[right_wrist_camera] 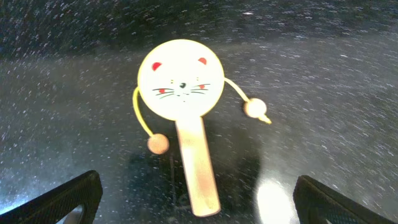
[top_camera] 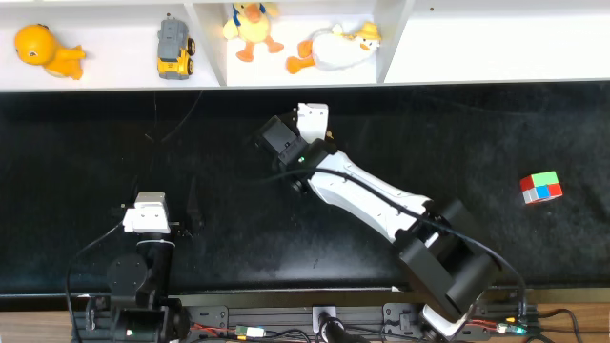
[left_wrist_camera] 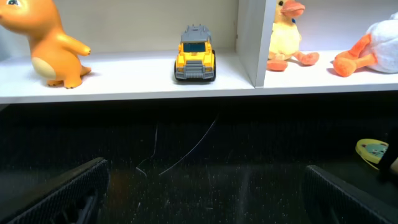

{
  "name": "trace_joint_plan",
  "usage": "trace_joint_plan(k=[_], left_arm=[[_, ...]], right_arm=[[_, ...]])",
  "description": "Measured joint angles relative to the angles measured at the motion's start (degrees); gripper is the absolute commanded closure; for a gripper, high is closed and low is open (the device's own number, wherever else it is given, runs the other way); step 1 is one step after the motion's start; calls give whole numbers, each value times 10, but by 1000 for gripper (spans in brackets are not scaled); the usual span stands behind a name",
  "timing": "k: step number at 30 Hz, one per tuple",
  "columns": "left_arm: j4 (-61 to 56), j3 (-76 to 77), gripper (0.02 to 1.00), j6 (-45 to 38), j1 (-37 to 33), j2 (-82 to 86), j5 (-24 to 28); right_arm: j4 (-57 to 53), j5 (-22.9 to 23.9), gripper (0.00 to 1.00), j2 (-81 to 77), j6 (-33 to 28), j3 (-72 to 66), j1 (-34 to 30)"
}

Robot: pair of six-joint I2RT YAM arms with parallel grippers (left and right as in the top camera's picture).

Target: Store Toys

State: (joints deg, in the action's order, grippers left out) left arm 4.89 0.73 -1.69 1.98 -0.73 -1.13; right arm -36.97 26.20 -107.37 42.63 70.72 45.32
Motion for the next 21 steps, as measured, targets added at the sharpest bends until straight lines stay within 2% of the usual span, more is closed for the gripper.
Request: trace_joint_plan(k=[6,9,14,21], left_arm=[[0,0,20,0,0,0,0],[0,0,20,0,0,0,0],[0,0,20,0,0,0,0],[0,0,20,0,0,0,0]], right_arm=[[1,-52,5,-8,-60,12,-21],[-5,-69,75,-8,-79,13,-33],[-6,-83,20,-9,-100,13,-45],[-6,-108,16,-17,-121,13,-52]])
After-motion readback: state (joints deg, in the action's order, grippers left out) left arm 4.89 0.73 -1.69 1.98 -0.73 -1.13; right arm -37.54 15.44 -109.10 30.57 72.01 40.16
